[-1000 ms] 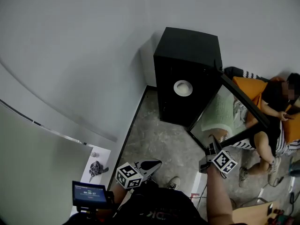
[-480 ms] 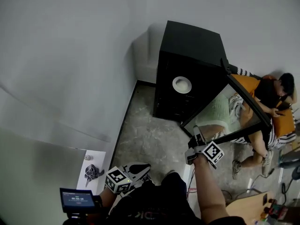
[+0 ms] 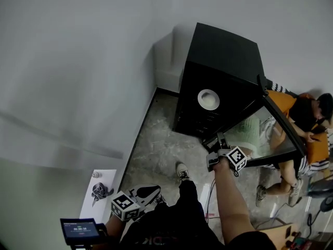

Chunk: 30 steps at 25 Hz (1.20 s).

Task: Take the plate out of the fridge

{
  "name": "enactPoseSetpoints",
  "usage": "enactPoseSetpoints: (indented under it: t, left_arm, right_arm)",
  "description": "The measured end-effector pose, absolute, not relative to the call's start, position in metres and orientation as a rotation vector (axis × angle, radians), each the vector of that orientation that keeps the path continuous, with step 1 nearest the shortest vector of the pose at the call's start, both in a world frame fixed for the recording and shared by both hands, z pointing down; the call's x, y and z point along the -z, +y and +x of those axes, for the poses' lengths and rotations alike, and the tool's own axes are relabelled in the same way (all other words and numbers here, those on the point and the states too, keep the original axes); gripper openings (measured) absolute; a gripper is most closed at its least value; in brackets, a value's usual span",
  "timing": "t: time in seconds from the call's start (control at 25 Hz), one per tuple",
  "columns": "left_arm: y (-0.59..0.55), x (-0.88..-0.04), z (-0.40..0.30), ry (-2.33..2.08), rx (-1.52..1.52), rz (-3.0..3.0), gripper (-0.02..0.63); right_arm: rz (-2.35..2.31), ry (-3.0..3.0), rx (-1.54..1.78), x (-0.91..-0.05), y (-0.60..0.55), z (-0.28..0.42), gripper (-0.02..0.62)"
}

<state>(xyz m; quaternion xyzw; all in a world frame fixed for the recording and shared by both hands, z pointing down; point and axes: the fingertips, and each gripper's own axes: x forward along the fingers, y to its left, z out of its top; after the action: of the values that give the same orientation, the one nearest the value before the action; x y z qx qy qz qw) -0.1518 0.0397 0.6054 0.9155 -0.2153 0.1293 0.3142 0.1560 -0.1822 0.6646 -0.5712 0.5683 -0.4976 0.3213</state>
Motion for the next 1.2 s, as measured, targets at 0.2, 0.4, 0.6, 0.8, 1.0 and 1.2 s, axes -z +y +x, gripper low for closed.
enactPoseSetpoints:
  t: [0.2,0.4,0.6,0.8,1.0,1.2]
  left_arm:
    - [0.008,-0.608,-0.147,-0.700,-0.346,2.329,0.006]
    - [-0.015,-0.612,-0.141,-0.752,-0.380,2.264,0.006]
    - [-0.030,-0.626,-0.117,-0.791,-0.355,2.191,0.006]
    - [-0.047,-0.638,-0.105,-0.811,-0.351,2.146,0.006]
    - [-0.057,-0.648,-0.102,-0.827,-0.336,2.111,0.006]
    - [-0.065,-0.649,-0.098,-0.842,-0.326,2.091,0.006]
  right_arm:
    - [-1.499,1.230,1.444,-0.708,-0.236,0.183,0.103]
    - [-1.437,1.143,1.476,-0.730,-0.288,0.194,0.103]
    - [-1.451,1.115,1.535,-0.766,-0.315,0.211,0.103]
    - [-1.470,1.108,1.577,-0.785,-0.344,0.217,0.103]
    - [-1.523,1.067,1.625,-0.803,-0.355,0.217,0.103]
    - [-1.566,1.060,1.679,-0.810,-0.362,0.213,0.128]
